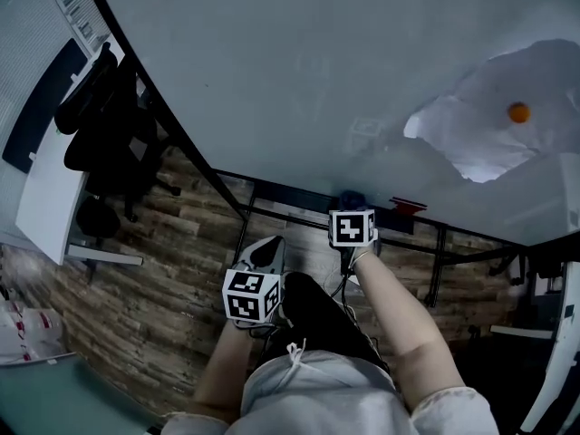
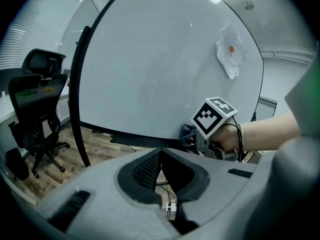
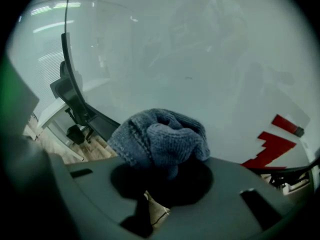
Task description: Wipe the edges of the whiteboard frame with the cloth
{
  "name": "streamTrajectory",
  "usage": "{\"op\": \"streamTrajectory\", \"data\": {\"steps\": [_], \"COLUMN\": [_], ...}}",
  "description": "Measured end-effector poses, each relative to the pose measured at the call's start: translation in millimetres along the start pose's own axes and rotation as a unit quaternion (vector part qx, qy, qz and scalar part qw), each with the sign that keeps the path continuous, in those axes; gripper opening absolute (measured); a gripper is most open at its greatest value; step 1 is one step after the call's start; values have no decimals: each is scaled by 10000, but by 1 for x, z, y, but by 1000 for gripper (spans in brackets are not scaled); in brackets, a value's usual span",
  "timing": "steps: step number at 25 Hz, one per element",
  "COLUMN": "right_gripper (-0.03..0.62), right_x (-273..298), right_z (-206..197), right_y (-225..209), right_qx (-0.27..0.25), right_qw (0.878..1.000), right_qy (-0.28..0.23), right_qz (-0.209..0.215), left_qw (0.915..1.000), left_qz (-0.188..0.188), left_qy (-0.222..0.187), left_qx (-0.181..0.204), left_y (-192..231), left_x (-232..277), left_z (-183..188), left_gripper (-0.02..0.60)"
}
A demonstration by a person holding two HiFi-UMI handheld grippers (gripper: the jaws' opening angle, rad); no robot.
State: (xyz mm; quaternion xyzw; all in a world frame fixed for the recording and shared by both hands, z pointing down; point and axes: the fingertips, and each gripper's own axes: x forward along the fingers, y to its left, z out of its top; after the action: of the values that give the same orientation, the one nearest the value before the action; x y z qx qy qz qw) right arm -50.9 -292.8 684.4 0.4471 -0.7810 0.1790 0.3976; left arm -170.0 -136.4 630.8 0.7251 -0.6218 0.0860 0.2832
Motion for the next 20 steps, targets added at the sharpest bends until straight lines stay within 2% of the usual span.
{"op": "streamTrajectory", "data": {"steps": [5,10,14,17,20], "right_gripper": [77,77,77,77,77], "right_x": [5,9,13,19,22], "right_z": [6,14,17,15,25], "right_y": [16,50,61,84,102], "right_qx": [192,18,247,648,619], "right_qw": [9997,9997,9996,9970,9970], "right_qy": [110,70,107,237,235], "right_qz": [-66,226,121,347,411], "left_qw": [9999,10000,9998,9997,9994], "left_qz": [24,34,0,23,92], "left_qy": [-68,9,-5,-47,-93], "left_qx": [84,90,177,253,314], "left_y": [20,50,67,83,102], "left_x": [1,6,6,5,0], "left_z": [11,19,35,47,54], "left_gripper": [18,18,18,18,18]}}
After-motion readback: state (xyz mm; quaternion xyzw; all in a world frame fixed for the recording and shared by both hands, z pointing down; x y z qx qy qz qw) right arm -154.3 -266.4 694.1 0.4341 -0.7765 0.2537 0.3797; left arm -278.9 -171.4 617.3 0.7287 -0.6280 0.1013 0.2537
